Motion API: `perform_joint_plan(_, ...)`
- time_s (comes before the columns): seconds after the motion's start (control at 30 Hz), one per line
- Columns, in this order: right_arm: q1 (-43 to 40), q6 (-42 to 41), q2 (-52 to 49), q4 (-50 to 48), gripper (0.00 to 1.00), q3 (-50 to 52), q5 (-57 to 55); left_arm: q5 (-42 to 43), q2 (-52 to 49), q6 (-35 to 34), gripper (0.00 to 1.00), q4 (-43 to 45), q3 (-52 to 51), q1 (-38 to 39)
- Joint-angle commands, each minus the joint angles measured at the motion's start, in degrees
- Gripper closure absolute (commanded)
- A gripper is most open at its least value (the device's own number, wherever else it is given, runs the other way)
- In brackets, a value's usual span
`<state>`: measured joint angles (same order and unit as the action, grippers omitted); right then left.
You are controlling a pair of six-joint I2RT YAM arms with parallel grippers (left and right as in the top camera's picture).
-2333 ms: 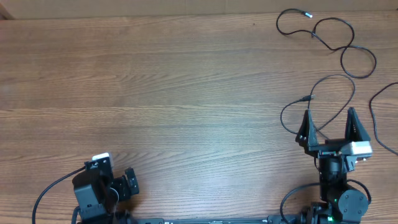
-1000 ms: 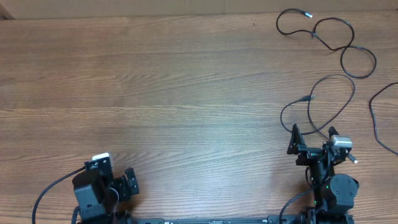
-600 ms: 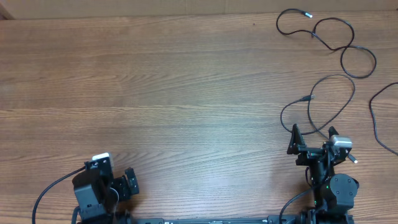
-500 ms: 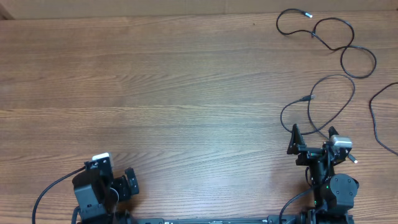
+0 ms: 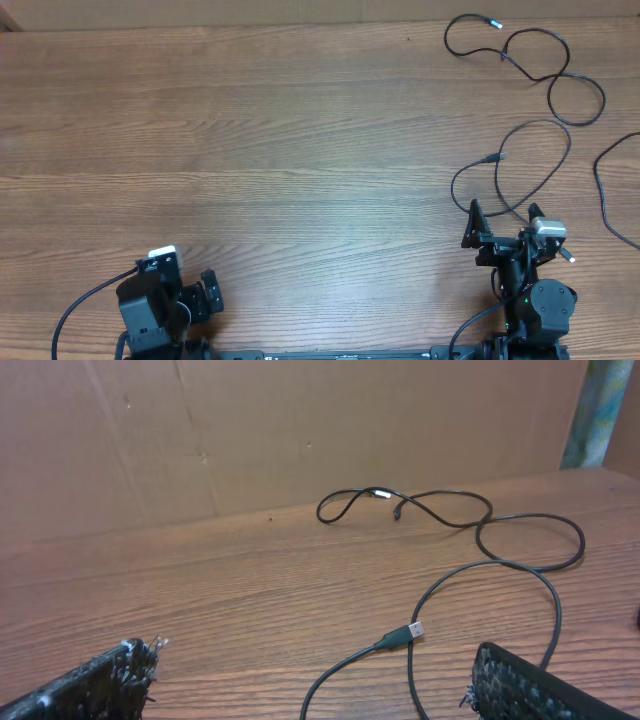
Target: Untangle cables
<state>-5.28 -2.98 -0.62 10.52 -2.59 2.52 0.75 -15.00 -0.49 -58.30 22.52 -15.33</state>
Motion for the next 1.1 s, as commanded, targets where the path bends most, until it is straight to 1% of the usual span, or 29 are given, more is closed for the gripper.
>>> perform_joint_plan(0.0,-0.33,-0.22,0.46,-0.26,0.0,-0.35,-0.33,-0.55,0.52,0.48,0.01,0.02,0.07,0.37)
perform_joint_plan(0.47,-0.33,-0.22,0.46,-0.26,0.0,-0.35,-0.33,-0.46,0.52,0.46,0.0,0.13,0.07,0.37)
perform_joint_plan(0.6,-0.33,-0.22,0.46,-0.26,0.0,-0.35,-0.33,3.02,0.52,0.09,0.0,3.87,0.07,0.37)
perform_joint_plan(0.67,-0.33,-0.22,0.46,-0.26,0.0,-0.35,-0.33,4.17,0.5,-0.35,0.01,7.56,0.07,0.37)
perform_joint_plan(0.73,-0.33,-0.22,0.46,-0.26,0.0,-0.35,-0.33,7.39,0.5,-3.02,0.0,14.97,0.07,0.37)
perform_joint_plan(0.8,-0.33,-0.22,0.46,-0.26,0.0,-0.35,-0.33,10.69,0.5,-7.45,0.0,26.14,0.07,0.37)
perform_joint_plan(0.9,-0.33,-0.22,0.46,-0.26,0.0,-0.35,-0.33,12.41,0.5,-15.67,0.0,43.95,0.07,0.83)
perform_joint_plan(0.93,-0.33,-0.22,0.46,-0.26,0.0,-0.35,-0.33,12.11,0.5,-16.85,0.0,50.16,0.02,1.42)
perform_joint_plan(1.07,-0.33,-0.22,0.46,-0.26,0.0,-0.35,-0.33,6.12,0.57,-15.91,0.01,68.91,-1.6,3.5)
